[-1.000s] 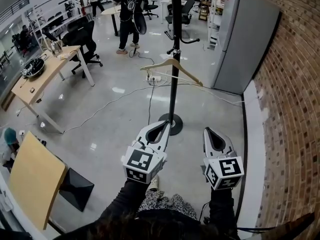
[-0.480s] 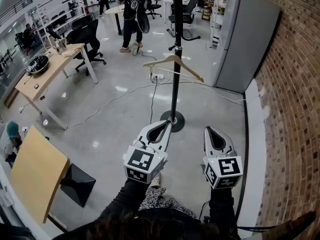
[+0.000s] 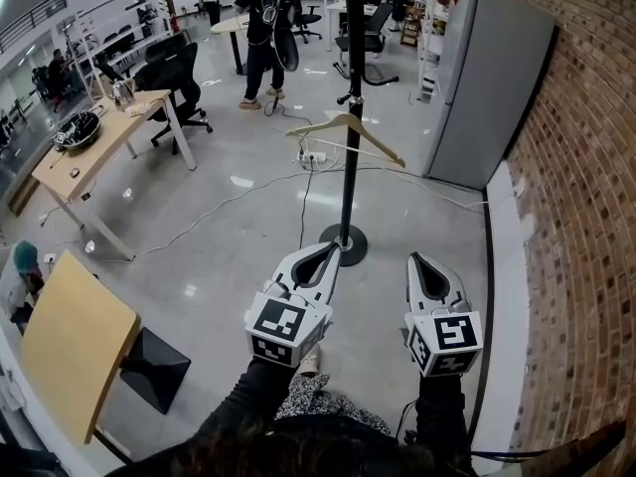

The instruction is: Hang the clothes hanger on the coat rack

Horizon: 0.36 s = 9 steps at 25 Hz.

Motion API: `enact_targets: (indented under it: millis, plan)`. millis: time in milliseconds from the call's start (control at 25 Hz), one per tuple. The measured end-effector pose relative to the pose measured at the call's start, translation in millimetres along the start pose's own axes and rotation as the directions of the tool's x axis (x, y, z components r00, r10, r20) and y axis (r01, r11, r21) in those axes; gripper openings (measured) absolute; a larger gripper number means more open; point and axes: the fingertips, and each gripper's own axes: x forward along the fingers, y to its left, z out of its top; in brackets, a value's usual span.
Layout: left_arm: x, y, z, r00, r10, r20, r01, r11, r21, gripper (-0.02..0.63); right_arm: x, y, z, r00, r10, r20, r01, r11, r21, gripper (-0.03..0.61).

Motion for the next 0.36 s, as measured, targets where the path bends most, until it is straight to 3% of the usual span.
enact_targets:
  millis: [360]
  plan:
    - [-3.5,9.5,-0.5,1.0,0.009,0.003,-0.009,1.0,-0.028,0.008,4.3,6.7,2.4,1.0,0.005,-0.009,-0.005,1.0,-0.015,0.009]
